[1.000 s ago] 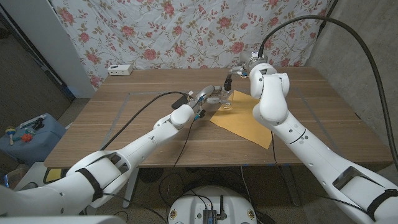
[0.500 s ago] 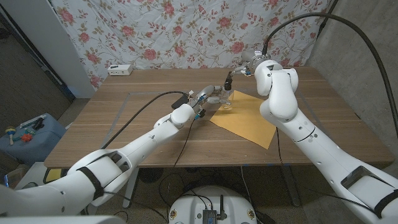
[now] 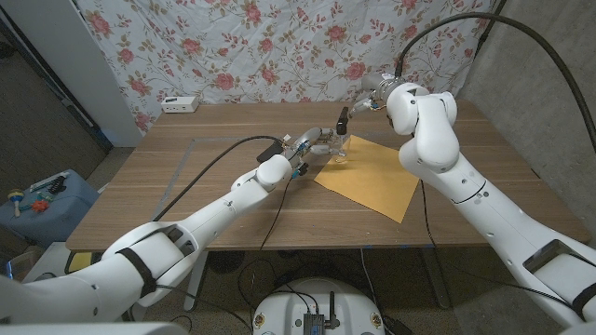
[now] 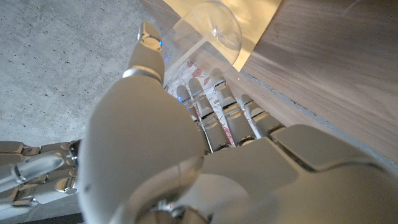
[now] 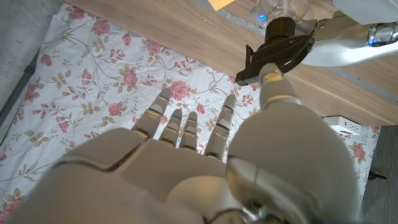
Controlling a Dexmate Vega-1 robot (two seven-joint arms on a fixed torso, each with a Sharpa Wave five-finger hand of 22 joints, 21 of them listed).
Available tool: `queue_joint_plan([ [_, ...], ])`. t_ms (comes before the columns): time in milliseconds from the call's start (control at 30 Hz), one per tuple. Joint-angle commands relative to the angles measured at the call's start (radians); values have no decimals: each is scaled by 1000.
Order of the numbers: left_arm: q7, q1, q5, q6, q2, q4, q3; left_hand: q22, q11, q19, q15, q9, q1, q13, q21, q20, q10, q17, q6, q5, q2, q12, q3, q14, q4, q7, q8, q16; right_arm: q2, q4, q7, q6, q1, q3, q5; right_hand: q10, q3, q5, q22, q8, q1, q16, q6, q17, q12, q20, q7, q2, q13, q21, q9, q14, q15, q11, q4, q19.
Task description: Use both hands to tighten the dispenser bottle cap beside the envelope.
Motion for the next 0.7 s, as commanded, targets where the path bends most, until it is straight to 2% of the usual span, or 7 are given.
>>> queue_joint_plan([
  [33,-7,-20,2,1,-15,24,9,2,-15,9,-79,4,-97,241,-2,-50,81,4,154,5,127,7,97,14,89,38,7,6,-73,-1,-10,42,44,-10,127,-37,12,11,1,-3,31,0,-48,4,0,2,-1,-7,2,-1,3,-30,10,-1,-1,-15],
  [100,-8,-24,4,0,-18,31,11,2,-15,9,-80,4,-97,241,-2,-50,80,4,155,5,127,6,97,12,89,39,7,5,-84,0,-13,46,52,-14,145,-47,14,13,1,-2,36,-1,-57,4,0,3,-1,-8,2,-2,3,-38,12,7,0,-19],
  [300,-10,-31,5,1,-24,37,15,2,-17,9,-79,4,-97,241,-2,-49,79,3,155,5,125,6,97,13,89,38,7,5,-109,10,-2,53,86,-32,199,-85,18,19,1,-1,51,-1,-93,5,0,10,-2,-12,2,-4,3,-68,24,2,4,-41],
  [400,-12,-33,5,3,-25,38,17,2,-15,9,-79,4,-97,241,-2,-48,81,4,154,5,126,7,97,13,89,38,7,5,-118,16,2,56,107,-48,214,-106,19,21,1,-1,56,-1,-111,6,-1,11,-1,-14,2,-4,2,-80,28,12,6,-51],
  [500,-13,-36,6,4,-26,40,18,2,-15,9,-80,4,-96,241,-2,-48,81,3,156,5,126,6,98,12,89,38,7,4,-124,24,2,61,126,-64,226,-123,19,22,1,-2,59,1,-130,6,0,15,-1,-16,1,-4,2,-88,33,4,8,-58],
  [700,-16,-38,7,8,-27,40,21,2,-15,9,-80,4,-96,242,-2,-48,82,4,156,5,127,7,98,12,89,39,7,5,-133,42,12,72,165,-99,230,-130,19,23,1,0,60,0,-136,7,1,15,-2,-16,1,-3,2,-97,36,6,10,-62],
])
